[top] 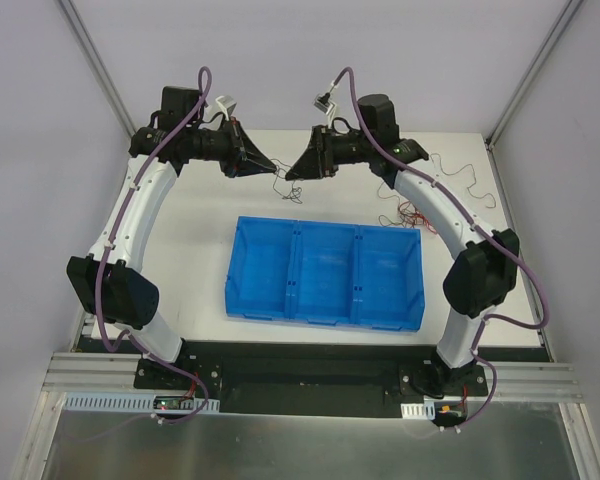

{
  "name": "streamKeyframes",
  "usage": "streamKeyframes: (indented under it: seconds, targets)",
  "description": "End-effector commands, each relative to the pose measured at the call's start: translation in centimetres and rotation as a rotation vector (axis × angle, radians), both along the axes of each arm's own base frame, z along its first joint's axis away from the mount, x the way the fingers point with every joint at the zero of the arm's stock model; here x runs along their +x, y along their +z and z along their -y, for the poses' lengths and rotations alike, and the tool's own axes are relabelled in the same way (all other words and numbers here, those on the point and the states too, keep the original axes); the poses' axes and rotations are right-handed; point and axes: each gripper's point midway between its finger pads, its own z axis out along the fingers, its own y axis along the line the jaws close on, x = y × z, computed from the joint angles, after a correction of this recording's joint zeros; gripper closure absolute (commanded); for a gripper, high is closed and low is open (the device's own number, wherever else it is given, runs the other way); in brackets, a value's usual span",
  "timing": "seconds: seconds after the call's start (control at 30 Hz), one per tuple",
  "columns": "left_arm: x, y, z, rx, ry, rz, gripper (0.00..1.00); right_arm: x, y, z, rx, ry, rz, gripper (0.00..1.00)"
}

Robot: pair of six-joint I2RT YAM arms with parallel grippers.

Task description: Untangle the cables

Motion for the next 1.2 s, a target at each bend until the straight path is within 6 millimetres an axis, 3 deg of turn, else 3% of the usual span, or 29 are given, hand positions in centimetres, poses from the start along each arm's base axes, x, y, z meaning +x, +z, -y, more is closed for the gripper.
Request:
streamKeyframes:
  seconds: [0.0, 0.07, 0.1, 0.17, 0.2, 0.3, 0.4, 0.5, 0.6, 0.7, 0.9, 1.0, 1.1, 1.17]
  targets:
    - [-0.7, 2.2, 0.6, -0.032, -0.034, 0.067, 1.0, -0.3, 2.3, -0.6, 0.041, 0.0, 0.081, 0.72]
    - [-0.6, 1.9, 0.5, -0.024, -0.027, 0.069, 1.0, 0.0, 2.7, -0.5, 0.042, -0.031, 0.058, 0.96]
    - [-0.5, 1.9, 0.4, -0.015, -0.019, 0.076, 1.0, 0.1, 2.9, -0.5, 0.042, -0.047, 0.041, 1.0]
    - [-0.3, 1.7, 0.1, 0.01, 0.005, 0.095, 0.91, 0.0, 3.6, -0.3, 0.052, -0.07, 0.004, 1.0]
    - [-0.2, 1.4, -0.1, 0.029, 0.019, 0.111, 0.76, 0.0, 3.7, -0.1, 0.053, -0.09, -0.035, 1.0]
    - [-0.4, 1.1, -1.1, 0.084, 0.065, 0.169, 0.49, -0.4, 5.0, 0.8, 0.096, -0.135, -0.096, 1.0]
    - [-0.6, 1.1, -2.2, 0.1, 0.131, 0.217, 0.35, -0.5, 6.2, 1.8, 0.157, -0.167, -0.16, 1.0]
    - [-0.8, 0.9, -2.8, 0.104, 0.175, 0.263, 0.29, -0.4, 7.7, 2.4, 0.226, -0.181, -0.201, 1.0]
    - [-1.4, 1.2, -2.4, 0.06, 0.149, 0.295, 0.32, -0.8, 8.4, 2.5, 0.259, -0.17, -0.219, 1.0]
    - [-1.8, 0.7, -1.7, 0.033, 0.119, 0.269, 0.46, -1.0, 9.0, 2.7, 0.289, -0.178, -0.221, 1.0]
    - [-2.0, 1.4, -0.8, 0.001, 0.091, 0.304, 0.33, -1.3, 9.6, 2.6, 0.308, -0.172, -0.213, 1.0]
    - [-1.9, 1.7, 0.1, 0.0, 0.071, 0.314, 0.32, -1.6, 9.8, 2.7, 0.31, -0.168, -0.206, 1.0]
    - [-1.5, 1.0, 1.0, 0.009, 0.06, 0.296, 0.36, -2.1, 10.1, 2.6, 0.308, -0.158, -0.197, 1.0]
    - [-1.1, 0.3, 1.4, 0.021, 0.053, 0.284, 0.46, -2.6, 10.3, 2.7, 0.297, -0.159, -0.184, 1.0]
